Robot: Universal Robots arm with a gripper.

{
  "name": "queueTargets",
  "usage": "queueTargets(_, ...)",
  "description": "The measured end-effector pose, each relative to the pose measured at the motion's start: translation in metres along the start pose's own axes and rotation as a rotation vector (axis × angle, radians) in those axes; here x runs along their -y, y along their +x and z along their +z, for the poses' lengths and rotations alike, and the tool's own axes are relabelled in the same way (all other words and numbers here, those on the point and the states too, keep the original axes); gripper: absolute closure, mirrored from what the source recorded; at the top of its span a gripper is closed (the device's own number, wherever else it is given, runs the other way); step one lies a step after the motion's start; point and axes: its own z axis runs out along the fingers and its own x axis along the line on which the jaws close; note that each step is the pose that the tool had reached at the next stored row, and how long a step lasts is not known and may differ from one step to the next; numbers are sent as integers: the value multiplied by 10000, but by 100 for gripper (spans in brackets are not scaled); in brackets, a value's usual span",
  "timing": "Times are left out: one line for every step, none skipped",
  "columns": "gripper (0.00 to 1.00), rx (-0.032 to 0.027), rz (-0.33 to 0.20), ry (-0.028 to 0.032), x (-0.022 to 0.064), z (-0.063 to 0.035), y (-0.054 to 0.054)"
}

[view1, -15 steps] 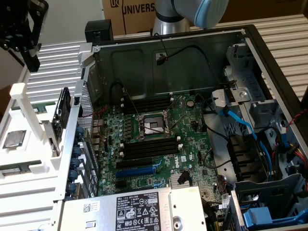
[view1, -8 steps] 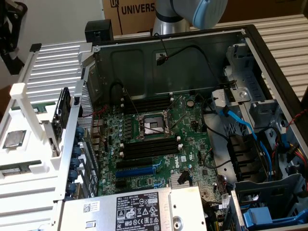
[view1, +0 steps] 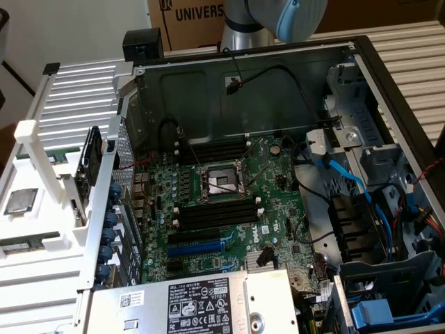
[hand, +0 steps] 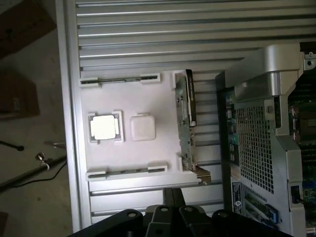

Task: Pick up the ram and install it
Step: 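Reach for the ram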

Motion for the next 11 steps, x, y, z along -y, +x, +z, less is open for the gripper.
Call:
queueTargets(90,1,-1,0,4,-3,46)
queueTargets(90,1,-3,-1,7,-5,89)
queueTargets(90,0,-7,-1,10,-7,121)
queueTargets(90,-3,-11,0,12,-8,134)
queueTargets(90,-3,-12,-1,12,-8,133)
queueTargets(90,-3,-12,-1,12,-8,133)
queueTargets(90,-3,-12,0,12,-8,133)
queueTargets(90,-3,-14,-1,12,-9,136)
queueTargets(90,-4,-30,-1,13,-10,150)
queueTargets(90,-4,-94,-6,14,-10,158)
queueTargets(90,-4,-189,-12,15,-10,167)
